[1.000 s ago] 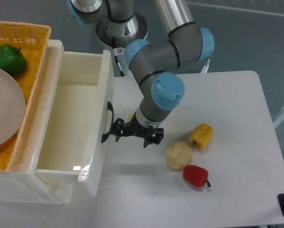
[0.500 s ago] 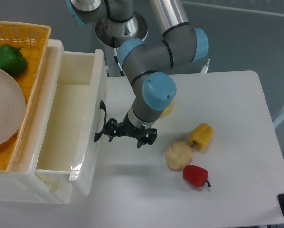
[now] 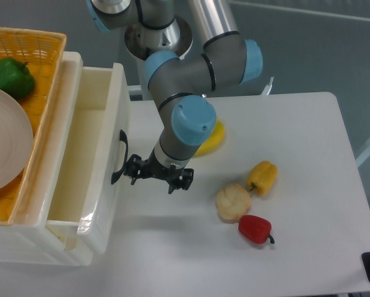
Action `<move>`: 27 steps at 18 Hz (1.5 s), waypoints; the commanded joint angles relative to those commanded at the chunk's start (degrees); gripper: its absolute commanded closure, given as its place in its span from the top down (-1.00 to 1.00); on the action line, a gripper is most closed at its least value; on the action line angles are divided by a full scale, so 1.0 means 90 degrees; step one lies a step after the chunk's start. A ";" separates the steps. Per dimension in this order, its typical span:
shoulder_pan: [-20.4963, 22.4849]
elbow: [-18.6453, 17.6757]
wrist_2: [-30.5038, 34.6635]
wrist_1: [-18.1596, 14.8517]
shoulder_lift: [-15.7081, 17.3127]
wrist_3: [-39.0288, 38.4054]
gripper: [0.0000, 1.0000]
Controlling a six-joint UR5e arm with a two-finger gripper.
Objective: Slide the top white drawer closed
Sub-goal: 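Push the drawer front with the gripper, sliding the drawer into the unit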
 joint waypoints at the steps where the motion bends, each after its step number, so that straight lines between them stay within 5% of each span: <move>1: -0.0029 0.0000 0.0000 0.0000 0.0010 -0.0010 1.00; 27: -0.0303 0.0019 -0.0107 0.0019 0.0010 -0.0293 1.00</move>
